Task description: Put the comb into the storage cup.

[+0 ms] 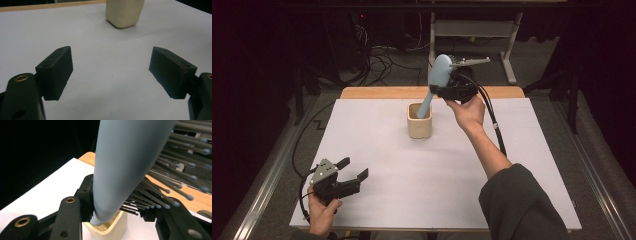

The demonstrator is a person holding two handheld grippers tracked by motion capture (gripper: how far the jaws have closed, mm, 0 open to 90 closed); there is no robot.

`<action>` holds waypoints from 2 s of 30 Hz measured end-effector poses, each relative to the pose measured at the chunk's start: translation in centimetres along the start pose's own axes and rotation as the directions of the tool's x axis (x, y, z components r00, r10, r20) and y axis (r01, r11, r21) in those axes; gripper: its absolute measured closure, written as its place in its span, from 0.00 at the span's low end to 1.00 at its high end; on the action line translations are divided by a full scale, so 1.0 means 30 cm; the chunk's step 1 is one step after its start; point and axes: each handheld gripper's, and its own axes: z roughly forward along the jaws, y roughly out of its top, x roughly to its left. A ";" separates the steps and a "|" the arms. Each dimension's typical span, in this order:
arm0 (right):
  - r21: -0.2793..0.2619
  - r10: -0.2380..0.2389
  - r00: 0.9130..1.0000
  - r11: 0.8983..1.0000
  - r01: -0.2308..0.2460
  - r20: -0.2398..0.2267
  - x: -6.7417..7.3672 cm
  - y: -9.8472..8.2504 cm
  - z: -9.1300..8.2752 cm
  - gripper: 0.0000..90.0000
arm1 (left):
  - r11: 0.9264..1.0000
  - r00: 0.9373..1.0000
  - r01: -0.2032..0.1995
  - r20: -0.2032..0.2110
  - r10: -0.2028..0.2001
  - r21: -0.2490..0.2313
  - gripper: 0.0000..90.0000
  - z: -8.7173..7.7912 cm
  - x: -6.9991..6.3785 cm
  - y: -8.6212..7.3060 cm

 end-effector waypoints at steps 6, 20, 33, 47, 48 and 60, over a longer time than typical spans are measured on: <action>0.003 0.004 1.000 1.000 -0.004 0.003 0.001 -0.002 0.012 0.63 | 1.000 1.000 0.002 -0.001 -0.002 0.000 0.22 0.001 0.000 0.000; 0.009 0.012 1.000 1.000 -0.012 0.008 -0.004 -0.011 0.033 0.63 | 1.000 1.000 0.004 -0.007 -0.004 -0.007 0.22 -0.001 0.002 0.001; 0.033 0.000 1.000 0.999 0.000 0.008 0.008 -0.026 0.066 0.63 | 1.000 1.000 0.006 -0.010 -0.006 -0.010 0.22 -0.002 0.003 0.001; 0.047 -0.004 1.000 0.999 0.004 -0.002 0.022 -0.040 0.090 0.63 | 1.000 1.000 0.005 -0.012 -0.006 -0.009 0.22 -0.001 0.004 0.001; 0.048 -0.006 1.000 0.999 0.006 -0.002 0.022 -0.040 0.091 0.63 | 1.000 1.000 0.006 -0.013 -0.006 -0.009 0.22 -0.001 0.004 0.001; 0.060 -0.003 1.000 0.998 0.003 -0.008 0.019 -0.056 0.108 0.62 | 1.000 1.000 0.010 -0.020 -0.010 -0.010 0.22 -0.001 0.005 0.000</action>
